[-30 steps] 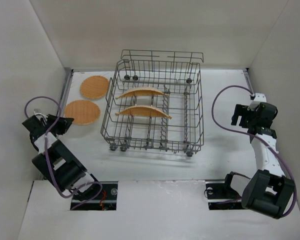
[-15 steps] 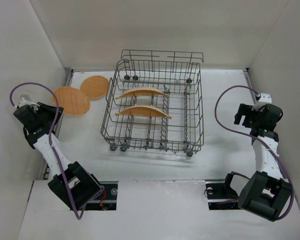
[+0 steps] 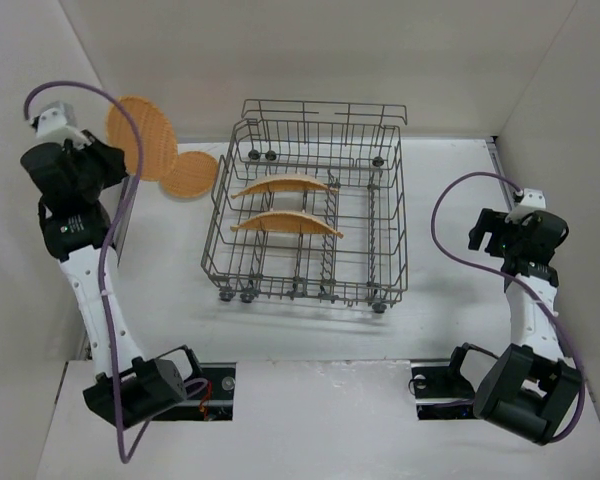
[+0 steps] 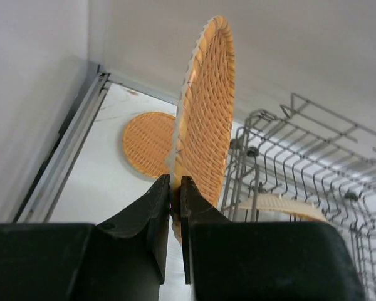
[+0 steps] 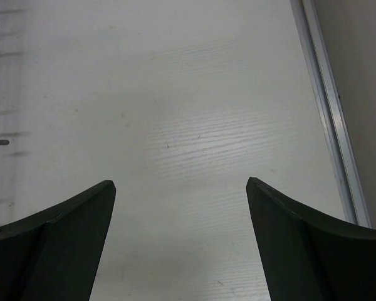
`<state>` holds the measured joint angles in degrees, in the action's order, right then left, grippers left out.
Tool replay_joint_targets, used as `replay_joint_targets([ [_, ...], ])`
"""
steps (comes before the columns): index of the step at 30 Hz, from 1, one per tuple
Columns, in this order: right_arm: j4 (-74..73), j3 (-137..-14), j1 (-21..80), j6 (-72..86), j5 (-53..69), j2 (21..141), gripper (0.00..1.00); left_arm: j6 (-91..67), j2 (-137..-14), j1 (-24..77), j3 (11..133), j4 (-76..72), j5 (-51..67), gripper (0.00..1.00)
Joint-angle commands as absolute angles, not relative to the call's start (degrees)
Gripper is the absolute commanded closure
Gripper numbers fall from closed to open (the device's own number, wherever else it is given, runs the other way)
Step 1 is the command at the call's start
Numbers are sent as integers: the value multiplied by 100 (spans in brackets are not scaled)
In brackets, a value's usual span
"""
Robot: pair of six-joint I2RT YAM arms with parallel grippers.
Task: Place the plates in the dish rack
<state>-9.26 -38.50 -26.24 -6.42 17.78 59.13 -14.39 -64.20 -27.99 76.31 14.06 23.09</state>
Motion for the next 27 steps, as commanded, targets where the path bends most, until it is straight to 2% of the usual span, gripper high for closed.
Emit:
replay_joint_targets([
  [1, -580, -3850, -2659, -571, 1916, 5748, 9, -223, -6574, -2011, 8304, 1634, 2040, 99],
  [9, -563, -3823, -2668, -571, 1916, 5713, 9, 2747, -6978, 397, 8895, 2092, 959, 98],
  [14, -545, -3806, -2668, -571, 1881, 5695, 9, 4067, -7206, 1470, 8877, 1925, 739, 97],
  [20, -501, -3779, -2659, -554, 1828, 5660, 9, 5385, -7611, 2078, 8869, 1390, 904, 97],
  [27, -431, -3744, -2650, -527, 1758, 5616, 9, 6468, -8182, 2237, 9035, 712, 1721, 95],
])
